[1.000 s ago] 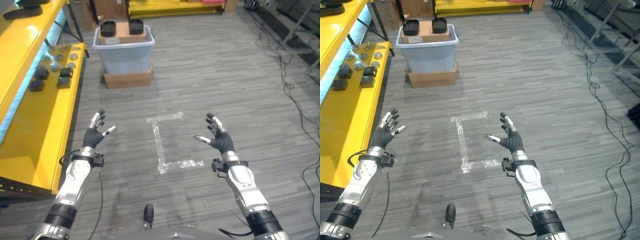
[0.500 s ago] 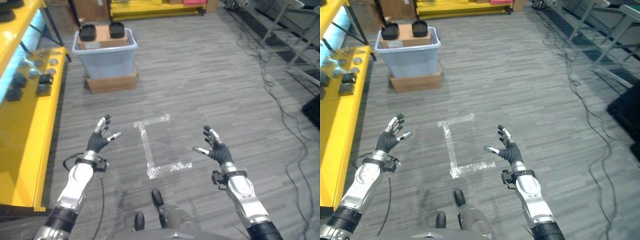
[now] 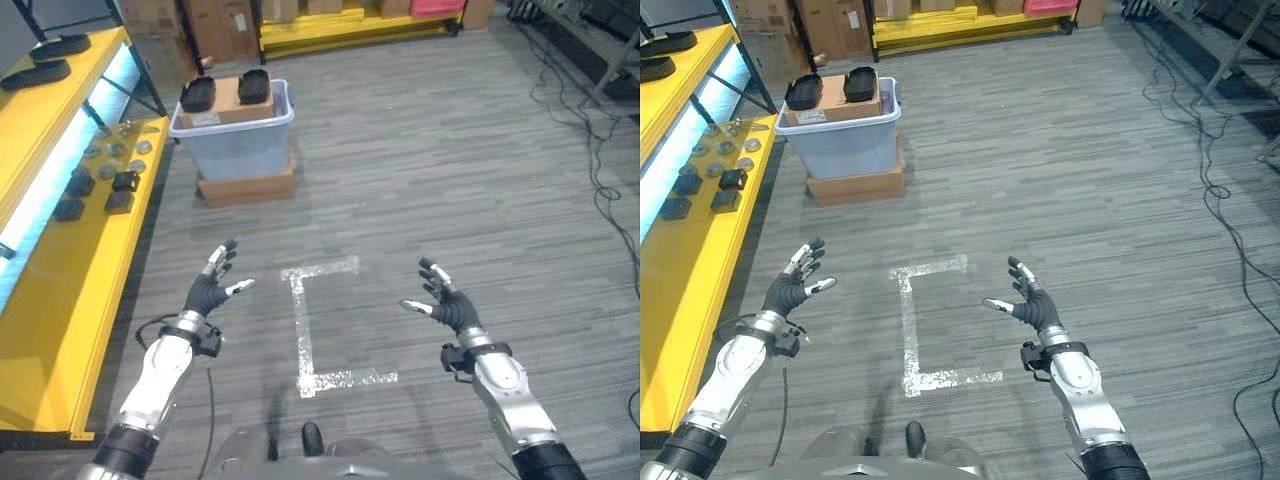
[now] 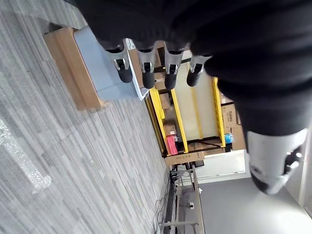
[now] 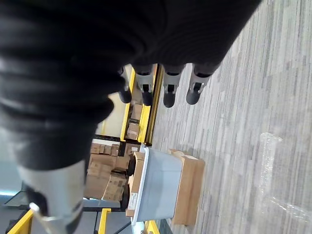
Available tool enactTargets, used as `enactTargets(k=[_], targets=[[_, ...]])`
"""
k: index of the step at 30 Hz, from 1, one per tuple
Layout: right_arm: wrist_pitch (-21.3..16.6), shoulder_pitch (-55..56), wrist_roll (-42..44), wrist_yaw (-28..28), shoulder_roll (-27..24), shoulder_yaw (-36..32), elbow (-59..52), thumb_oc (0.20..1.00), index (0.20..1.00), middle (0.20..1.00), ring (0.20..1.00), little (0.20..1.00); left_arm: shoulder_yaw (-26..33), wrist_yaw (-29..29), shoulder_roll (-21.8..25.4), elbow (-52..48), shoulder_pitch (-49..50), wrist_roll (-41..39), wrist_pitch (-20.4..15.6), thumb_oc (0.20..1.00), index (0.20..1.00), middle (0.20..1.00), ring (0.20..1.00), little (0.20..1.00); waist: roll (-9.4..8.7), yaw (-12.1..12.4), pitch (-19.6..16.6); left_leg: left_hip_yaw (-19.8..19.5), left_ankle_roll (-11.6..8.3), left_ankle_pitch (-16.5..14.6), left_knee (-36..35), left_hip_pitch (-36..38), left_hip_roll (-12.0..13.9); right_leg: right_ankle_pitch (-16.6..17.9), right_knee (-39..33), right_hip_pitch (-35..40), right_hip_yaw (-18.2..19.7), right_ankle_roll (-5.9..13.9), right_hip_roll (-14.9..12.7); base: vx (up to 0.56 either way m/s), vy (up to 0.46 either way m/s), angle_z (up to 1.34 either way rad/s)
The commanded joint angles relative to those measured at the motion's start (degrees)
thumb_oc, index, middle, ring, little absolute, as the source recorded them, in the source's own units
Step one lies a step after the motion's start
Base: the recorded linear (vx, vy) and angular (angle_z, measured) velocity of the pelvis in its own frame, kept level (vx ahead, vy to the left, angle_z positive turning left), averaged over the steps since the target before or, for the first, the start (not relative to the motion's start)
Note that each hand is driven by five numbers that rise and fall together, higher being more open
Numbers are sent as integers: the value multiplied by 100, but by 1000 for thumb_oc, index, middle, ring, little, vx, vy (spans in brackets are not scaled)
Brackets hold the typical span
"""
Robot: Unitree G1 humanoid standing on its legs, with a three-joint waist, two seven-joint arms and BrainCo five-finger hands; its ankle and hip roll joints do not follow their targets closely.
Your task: Move parts from the plastic box to the shelf.
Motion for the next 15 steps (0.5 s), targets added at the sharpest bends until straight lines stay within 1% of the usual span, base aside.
enactTargets(k=[1, 2, 3, 4, 5, 6, 8, 10, 11, 12, 13, 14, 15], targets=[[-181, -202, 5, -90, -271, -110, -338, 1000, 1000, 1000, 1000, 1000, 317, 0, 116, -153, -154, -110, -256, 1000, 1000, 1000, 1000, 1000, 61, 140, -94, -328, 15, 154, -1146, 174, -416, 164, -731, 634, 893, 366, -135, 255, -11, -67], [-169, -229, -52, -89, -253, -49, -316, 1000, 1000, 1000, 1000, 1000, 337, 16, 118, -156, -126, -88, -236, 1000, 1000, 1000, 1000, 1000, 110, 242, -82, -528, 4, 550, -1657, -18, -414, 109, -800, 781, 956, 354, -58, 245, -12, -52], [-171, -230, -53, -90, -253, -48, -313, 1000, 1000, 1000, 1000, 1000, 337, 16, 118, -157, -126, -87, -235, 1000, 1000, 1000, 1000, 1000, 104, 245, -83, -526, 4, 578, -1707, 7, -414, 111, -807, 785, 960, 353, -65, 260, -9, -32], [-169, -254, -57, -112, -239, -14, -275, 1000, 1000, 1000, 1000, 1000, 345, 26, 126, -150, -137, -77, -233, 1000, 1000, 1000, 1000, 1000, 109, 290, -50, -550, -3, 684, -1871, -157, -411, 68, -833, 858, 997, 351, -45, 289, 14, -36], [-157, -266, -68, -135, -177, 22, -238, 1000, 1000, 1000, 1000, 1000, 346, 47, 105, -106, -187, -15, -221, 1000, 1000, 1000, 1000, 1000, 132, 333, -19, -456, -34, 814, -2209, -437, -369, -71, -900, 1081, 1099, 350, 9, 292, 15, -43], [-157, -268, -69, -136, -176, 22, -237, 1000, 1000, 1000, 1000, 1000, 344, 48, 105, -102, -191, -12, -222, 1000, 1000, 1000, 1000, 1000, 121, 344, -17, -442, -32, 822, -2234, -418, -373, -75, -906, 1090, 1111, 351, -3, 300, 31, -49], [-157, -292, -82, -191, -129, 22, -200, 1000, 1000, 1000, 1000, 1000, 371, 93, 92, -87, -215, 29, -214, 1000, 1000, 1000, 1000, 1000, 157, 397, 18, -165, -42, 895, -2392, -544, -300, -219, -921, 1299, 1232, 332, 32, 267, 85, -34], [-144, -327, -88, -193, -55, 65, -177, 1000, 1000, 1000, 1000, 1000, 400, 114, 87, -110, -173, 56, -210, 1000, 1000, 1000, 1000, 1000, 224, 453, -63, -24, -37, 1069, -2512, -475, -168, -353, -1003, 1519, 1358, 351, 39, 349, 167, -31], [-142, -316, -125, -203, -28, 79, -194, 1000, 1000, 1000, 1000, 1000, 393, 122, 94, -106, -173, 59, -206, 1000, 1000, 1000, 1000, 1000, 250, 464, -98, -6, -38, 1196, -2471, -441, -124, -400, -1037, 1600, 1348, 371, -14, 486, 275, -64], [-116, -315, -202, -192, 4, 86, -229, 1000, 1000, 1000, 1000, 1000, 359, 133, 121, -66, -210, 77, -195, 1000, 1000, 1000, 1000, 1000, 175, 462, -203, 50, -19, 1248, -2280, -434, -158, -481, -1005, 1721, 1344, 460, -250, 376, 216, -59], [-115, -315, -205, -193, 9, 85, -229, 1000, 1000, 1000, 1000, 1000, 357, 135, 125, -64, -212, 77, -195, 1000, 1000, 1000, 1000, 1000, 158, 459, -208, 54, -14, 1229, -2251, -449, -178, -496, -1005, 1722, 1338, 464, -268, 420, 258, -44], [-100, -321, -205, -178, 28, 93, -254, 1000, 1000, 1000, 1000, 1000, 366, 117, 140, -76, -210, 34, -188, 1000, 1000, 1000, 1000, 1000, 124, 486, -253, 95, 60, 1128, -2094, -462, -222, -541, -872, 1724, 1394, 533, -392, 270, 168, -25], [-99, -341, -191, -159, 53, 111, -262, 1000, 1000, 1000, 1000, 1000, 370, 101, 156, -80, -214, -2, -179, 1000, 1000, 1000, 1000, 1000, 90, 510, -292, 118, 130, 1027, -1994, -424, -261, -512, -630, 1656, 1454, 592, -492, 384, 224, -29]])
